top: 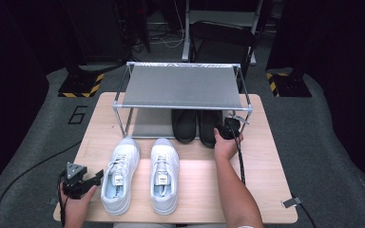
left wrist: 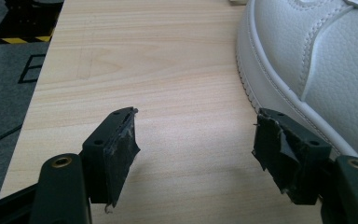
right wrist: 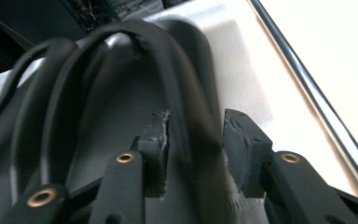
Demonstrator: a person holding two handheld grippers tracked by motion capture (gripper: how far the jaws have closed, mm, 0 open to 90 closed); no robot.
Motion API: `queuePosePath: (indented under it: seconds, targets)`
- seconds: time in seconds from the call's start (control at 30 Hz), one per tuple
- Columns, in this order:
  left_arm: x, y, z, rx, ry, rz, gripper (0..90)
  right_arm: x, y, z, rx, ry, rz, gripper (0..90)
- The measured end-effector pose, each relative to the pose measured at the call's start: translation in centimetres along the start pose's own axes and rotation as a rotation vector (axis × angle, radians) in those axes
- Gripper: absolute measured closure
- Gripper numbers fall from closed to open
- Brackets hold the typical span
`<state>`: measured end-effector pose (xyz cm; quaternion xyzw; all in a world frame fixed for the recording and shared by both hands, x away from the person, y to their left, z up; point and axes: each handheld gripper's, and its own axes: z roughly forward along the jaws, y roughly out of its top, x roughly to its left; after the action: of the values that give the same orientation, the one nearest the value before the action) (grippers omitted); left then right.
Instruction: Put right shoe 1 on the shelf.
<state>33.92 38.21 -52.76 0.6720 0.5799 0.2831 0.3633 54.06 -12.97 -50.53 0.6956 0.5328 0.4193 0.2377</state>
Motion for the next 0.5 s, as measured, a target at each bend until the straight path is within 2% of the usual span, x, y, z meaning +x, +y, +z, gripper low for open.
queuePosePath:
  seconds: [0.1,0.13,0.2,0.23,0.3,0.37,0.5]
  targets:
    - [-0.2,0.0,0.1,-0.011,0.004,-0.009,29.5,0.3,0.2,-0.3,-0.026,-0.013,-0.043,56.0]
    - [-0.1,0.0,0.0,0.002,-0.002,-0.005,29.5,0.4,0.3,-0.5,-0.027,-0.012,-0.046,56.0]
    - [-0.2,0.0,0.1,-0.013,0.005,-0.009,29.5,0.4,0.3,-0.6,-0.039,0.009,-0.052,56.0]
    - [-0.1,0.0,0.1,-0.014,0.006,-0.008,29.5,0.5,0.3,-0.9,-0.017,-0.002,-0.047,56.0]
    - [-0.1,0.0,0.1,-0.013,0.006,-0.008,29.5,0.4,0.2,-1.2,-0.033,0.012,-0.075,56.0]
    - [-0.1,0.0,0.1,-0.007,0.007,0.001,29.5,0.4,0.0,-1.7,-0.028,0.016,-0.073,56.0]
    - [-0.1,0.0,0.0,-0.001,0.005,-0.008,29.5,0.5,-0.3,-3.0,-0.028,0.035,-0.096,56.1]
